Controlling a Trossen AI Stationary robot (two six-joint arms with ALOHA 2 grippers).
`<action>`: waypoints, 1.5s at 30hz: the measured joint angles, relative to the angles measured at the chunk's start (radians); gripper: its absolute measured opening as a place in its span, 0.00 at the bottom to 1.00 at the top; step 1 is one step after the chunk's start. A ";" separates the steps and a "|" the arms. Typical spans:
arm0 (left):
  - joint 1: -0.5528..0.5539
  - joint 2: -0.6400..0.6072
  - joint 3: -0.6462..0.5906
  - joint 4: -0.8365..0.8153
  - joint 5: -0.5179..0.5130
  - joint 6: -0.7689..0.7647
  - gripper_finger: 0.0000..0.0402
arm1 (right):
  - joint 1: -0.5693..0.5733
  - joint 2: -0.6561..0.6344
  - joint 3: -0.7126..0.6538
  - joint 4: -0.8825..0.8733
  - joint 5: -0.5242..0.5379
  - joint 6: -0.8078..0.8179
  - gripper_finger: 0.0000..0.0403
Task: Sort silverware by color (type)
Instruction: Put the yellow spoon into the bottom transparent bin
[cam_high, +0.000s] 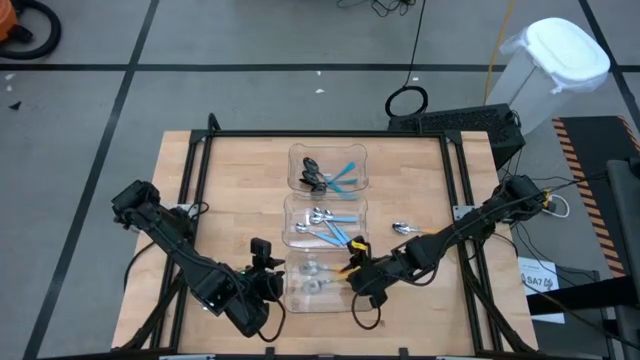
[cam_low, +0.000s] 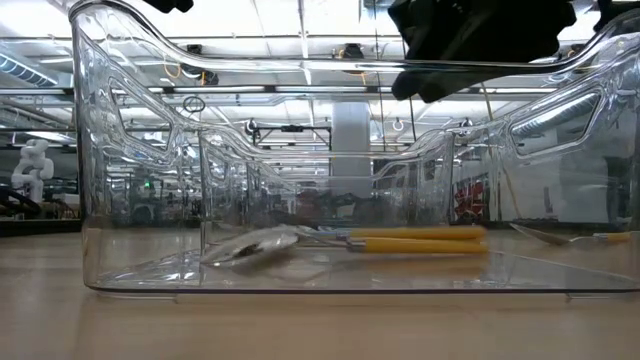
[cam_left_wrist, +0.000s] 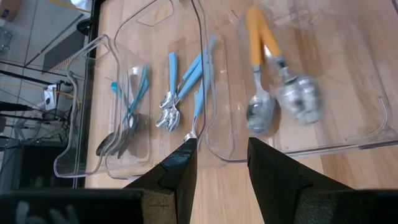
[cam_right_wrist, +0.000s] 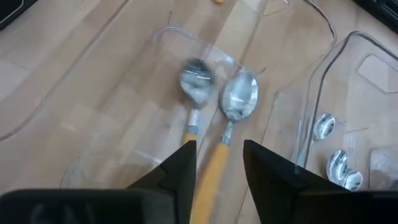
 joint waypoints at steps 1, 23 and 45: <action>0.000 0.000 0.000 0.000 0.000 0.000 0.35 | -0.002 0.000 0.000 0.000 0.000 0.006 0.32; 0.000 0.000 -0.001 0.000 0.000 0.000 0.35 | 0.012 -0.059 0.210 -0.373 0.025 0.275 0.34; 0.000 0.000 -0.001 0.000 0.000 -0.005 0.35 | 0.043 -0.088 0.112 -0.785 0.258 0.575 0.33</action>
